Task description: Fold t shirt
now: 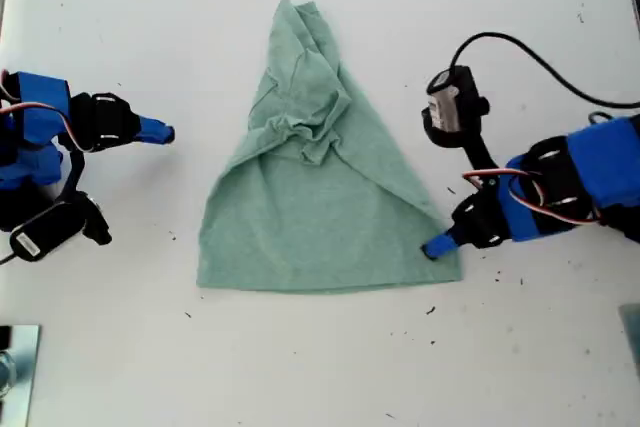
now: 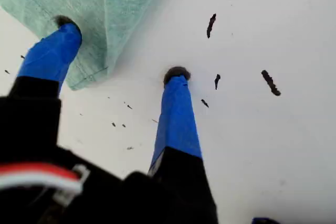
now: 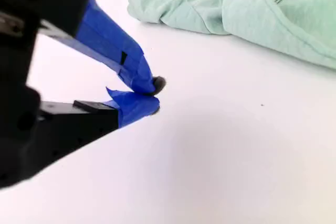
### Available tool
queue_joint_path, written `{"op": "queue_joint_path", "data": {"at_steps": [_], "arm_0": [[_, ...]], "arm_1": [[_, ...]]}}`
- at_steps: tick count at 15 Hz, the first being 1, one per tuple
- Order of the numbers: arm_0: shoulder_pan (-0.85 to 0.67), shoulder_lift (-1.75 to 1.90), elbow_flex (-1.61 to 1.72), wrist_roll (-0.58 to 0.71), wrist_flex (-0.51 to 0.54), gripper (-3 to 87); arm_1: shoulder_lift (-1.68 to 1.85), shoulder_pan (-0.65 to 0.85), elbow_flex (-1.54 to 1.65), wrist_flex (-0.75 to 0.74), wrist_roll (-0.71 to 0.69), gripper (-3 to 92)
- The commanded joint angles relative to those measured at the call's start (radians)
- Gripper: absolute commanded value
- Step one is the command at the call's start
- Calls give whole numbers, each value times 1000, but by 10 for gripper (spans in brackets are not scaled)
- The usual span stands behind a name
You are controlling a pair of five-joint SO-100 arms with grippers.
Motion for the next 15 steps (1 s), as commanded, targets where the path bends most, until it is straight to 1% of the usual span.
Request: {"op": "queue_joint_path", "data": {"at_steps": [1,2,3,5,8,10,11,14,15], "arm_0": [[-8,0,-5,-8,-14,-2],[-5,0,-5,-8,-14,-2],[-5,0,-3,-8,-12,-2],[-3,2,-3,-9,-12,-2],[-3,3,-3,-9,-12,-2],[-3,6,-2,-8,-11,-3],[-3,8,-2,-8,-11,-3],[-2,8,-2,-8,-11,-3],[-2,8,-2,-8,-11,-3]], "arm_1": [[-17,-15,101,-163,23,221],[-31,-15,118,-176,51,15],[-32,-18,106,-150,49,-10],[25,3,80,-75,-8,-9],[112,41,-89,169,-92,-9],[123,75,-272,347,-150,-9],[121,91,-365,410,-187,-9],[52,103,-652,558,-261,-9],[5,100,-706,563,-275,-9]]}}
